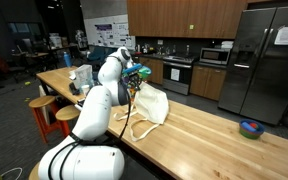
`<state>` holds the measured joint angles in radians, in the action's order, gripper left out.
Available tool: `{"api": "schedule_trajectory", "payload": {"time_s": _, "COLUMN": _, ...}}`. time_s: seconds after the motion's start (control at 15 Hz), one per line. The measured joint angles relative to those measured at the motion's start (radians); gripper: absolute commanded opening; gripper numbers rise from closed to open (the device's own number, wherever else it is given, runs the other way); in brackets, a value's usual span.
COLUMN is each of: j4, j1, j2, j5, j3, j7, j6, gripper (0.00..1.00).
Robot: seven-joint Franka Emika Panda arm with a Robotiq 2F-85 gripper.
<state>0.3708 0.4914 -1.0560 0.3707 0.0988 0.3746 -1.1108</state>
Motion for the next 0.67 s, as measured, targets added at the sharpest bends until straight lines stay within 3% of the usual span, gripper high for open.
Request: {"api": "schedule_trajectory", "payload": {"time_s": 0.67, "j4": 0.0, "j1": -0.071, "j2": 0.029, "j5": -0.004, "j3": -0.001, "j7": -0.007, "j6": 0.081, "gripper": 0.01}}
